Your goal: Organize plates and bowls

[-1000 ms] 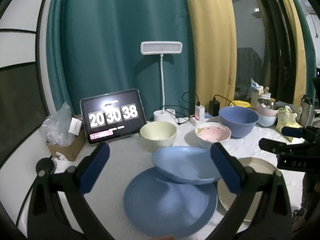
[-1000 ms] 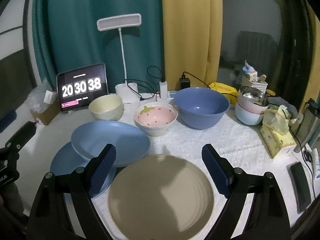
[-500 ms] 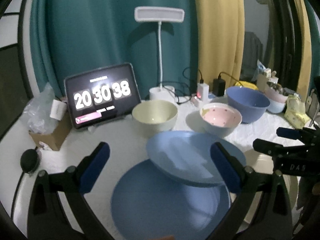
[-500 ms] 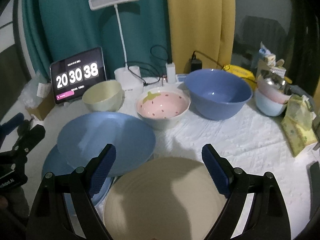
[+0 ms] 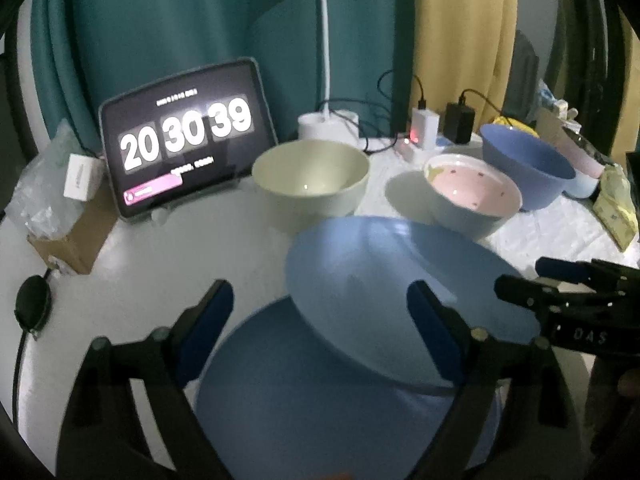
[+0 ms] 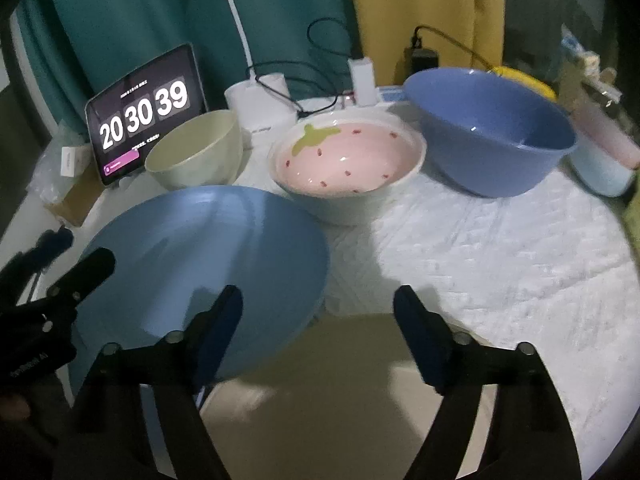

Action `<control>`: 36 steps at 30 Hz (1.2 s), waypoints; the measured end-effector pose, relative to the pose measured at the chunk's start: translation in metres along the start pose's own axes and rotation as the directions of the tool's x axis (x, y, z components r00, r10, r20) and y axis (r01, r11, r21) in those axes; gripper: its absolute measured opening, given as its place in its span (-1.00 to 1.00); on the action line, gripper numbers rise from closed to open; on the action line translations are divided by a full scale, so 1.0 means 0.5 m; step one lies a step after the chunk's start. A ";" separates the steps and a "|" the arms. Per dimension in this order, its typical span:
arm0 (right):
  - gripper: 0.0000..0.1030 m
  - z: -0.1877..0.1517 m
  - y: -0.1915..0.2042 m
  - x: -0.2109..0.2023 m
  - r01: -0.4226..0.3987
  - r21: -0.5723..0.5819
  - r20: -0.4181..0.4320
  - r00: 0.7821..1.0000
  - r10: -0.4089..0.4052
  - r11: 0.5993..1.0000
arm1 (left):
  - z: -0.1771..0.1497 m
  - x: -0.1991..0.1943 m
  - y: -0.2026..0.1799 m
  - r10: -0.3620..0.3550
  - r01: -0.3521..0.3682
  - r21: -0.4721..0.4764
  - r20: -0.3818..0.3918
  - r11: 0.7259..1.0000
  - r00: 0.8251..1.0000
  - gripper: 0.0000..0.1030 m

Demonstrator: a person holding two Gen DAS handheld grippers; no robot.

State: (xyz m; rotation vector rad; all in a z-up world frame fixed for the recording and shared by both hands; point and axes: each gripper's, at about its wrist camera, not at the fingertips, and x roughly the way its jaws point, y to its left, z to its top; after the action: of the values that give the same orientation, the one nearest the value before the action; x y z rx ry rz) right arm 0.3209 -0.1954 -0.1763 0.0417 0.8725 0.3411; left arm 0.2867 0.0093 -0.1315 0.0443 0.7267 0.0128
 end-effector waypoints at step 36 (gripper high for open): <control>-0.66 -0.008 0.015 -0.008 -0.003 -0.014 0.012 1.000 0.003 1.000 | -0.022 -0.015 0.007 0.009 -0.011 -0.047 -0.047 0.999 0.999 -0.31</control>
State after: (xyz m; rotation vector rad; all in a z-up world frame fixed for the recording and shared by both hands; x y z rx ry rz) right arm 0.3133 -0.1902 -0.1746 0.0317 0.8585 0.3495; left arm 0.2737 0.0130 -0.1346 0.0024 0.7731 0.0409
